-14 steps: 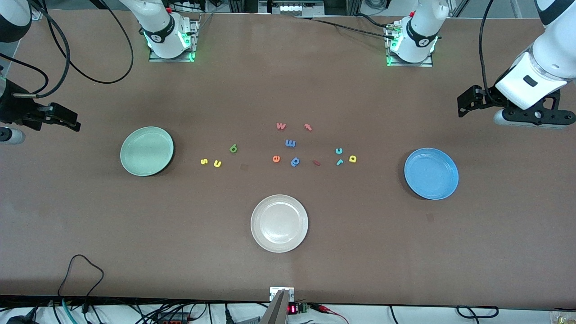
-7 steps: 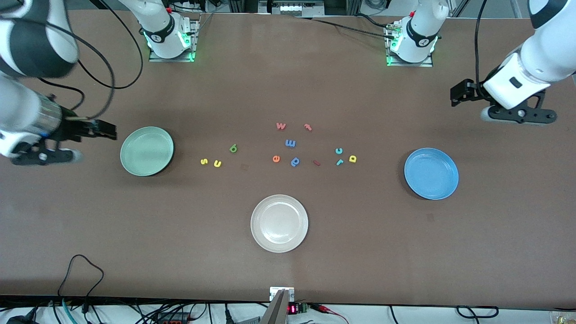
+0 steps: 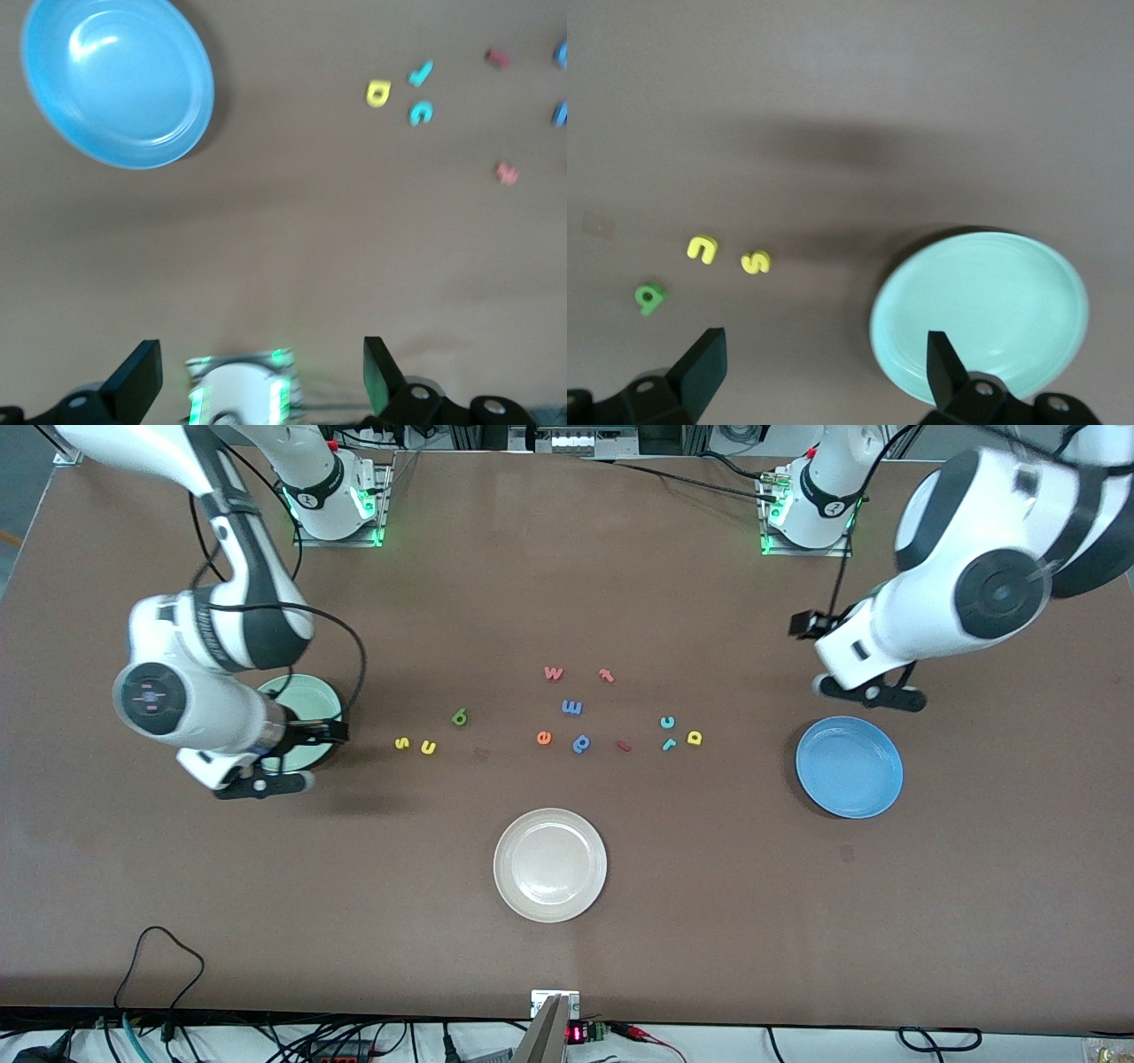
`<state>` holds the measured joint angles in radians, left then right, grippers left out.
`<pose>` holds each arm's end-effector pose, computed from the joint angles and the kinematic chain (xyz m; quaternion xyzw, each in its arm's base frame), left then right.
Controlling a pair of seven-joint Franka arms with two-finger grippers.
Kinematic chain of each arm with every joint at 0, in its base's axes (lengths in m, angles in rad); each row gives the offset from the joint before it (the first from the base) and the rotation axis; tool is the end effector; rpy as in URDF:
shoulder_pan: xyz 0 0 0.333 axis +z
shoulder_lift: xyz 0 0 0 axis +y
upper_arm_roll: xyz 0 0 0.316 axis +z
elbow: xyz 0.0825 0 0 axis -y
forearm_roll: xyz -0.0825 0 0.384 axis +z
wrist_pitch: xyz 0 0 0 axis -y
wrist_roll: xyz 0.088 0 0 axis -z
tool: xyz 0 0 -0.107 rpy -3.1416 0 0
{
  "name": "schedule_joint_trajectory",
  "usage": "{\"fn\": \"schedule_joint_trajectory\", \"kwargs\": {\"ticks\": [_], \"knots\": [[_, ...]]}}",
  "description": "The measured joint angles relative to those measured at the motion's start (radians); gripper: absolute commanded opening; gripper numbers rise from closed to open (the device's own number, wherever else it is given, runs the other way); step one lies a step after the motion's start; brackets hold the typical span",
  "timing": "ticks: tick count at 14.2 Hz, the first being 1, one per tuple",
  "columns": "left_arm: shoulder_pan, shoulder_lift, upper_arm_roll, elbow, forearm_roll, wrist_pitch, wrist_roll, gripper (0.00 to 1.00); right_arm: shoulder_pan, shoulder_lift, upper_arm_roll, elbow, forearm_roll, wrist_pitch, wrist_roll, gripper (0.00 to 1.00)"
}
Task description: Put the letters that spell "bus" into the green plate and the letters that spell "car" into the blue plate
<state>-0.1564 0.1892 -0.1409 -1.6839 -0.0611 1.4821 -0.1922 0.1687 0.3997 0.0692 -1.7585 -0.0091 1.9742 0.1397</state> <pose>0.5463 -0.1697 0.4612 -0.9789 0.0496 0.1980 0.0046 0.6144 0.1450 0.3271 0.9945 0.0496 -0.0916 0.0077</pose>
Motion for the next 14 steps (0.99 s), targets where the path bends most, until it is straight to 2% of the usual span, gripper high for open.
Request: {"fn": "schedule_joint_trajectory", "kwargs": {"ticks": [1,2,3,6,7,8,9,11,14], "knots": [[-0.02,0.029,-0.004,-0.001,-0.005,0.043,-0.076,1.0,0.023,0.006,0.0,-0.019,0.0,0.02,0.02,0.96],[-0.044,0.059,-0.008,-0.002,-0.006,0.087,-0.16,1.0,0.042,0.014,0.001,-0.03,0.0,0.032,0.029,0.78],[-0.069,0.086,-0.012,-0.005,-0.006,0.133,-0.239,1.0,0.055,0.022,0.002,-0.037,0.0,0.049,0.034,0.65],[-0.142,0.164,-0.016,-0.04,-0.006,0.313,-0.361,1.0,0.063,0.048,0.01,-0.047,0.0,0.082,0.036,0.53],[-0.158,0.183,-0.016,-0.072,-0.006,0.4,-0.369,0.91,0.063,0.056,0.01,-0.048,0.0,0.089,0.036,0.47],[-0.174,0.196,-0.017,-0.116,-0.006,0.499,-0.369,0.78,0.063,0.065,0.01,-0.049,0.0,0.097,0.036,0.47],[-0.193,0.206,-0.017,-0.165,-0.006,0.594,-0.37,0.69,0.063,0.072,0.01,-0.049,0.0,0.103,0.036,0.47],[-0.239,0.218,-0.018,-0.249,-0.006,0.722,-0.375,0.64,0.065,0.086,0.013,-0.049,0.0,0.123,0.036,0.48],[-0.275,0.236,-0.017,-0.31,0.014,0.81,-0.377,0.63,0.077,0.103,0.019,-0.055,0.0,0.158,0.044,0.49]]}}
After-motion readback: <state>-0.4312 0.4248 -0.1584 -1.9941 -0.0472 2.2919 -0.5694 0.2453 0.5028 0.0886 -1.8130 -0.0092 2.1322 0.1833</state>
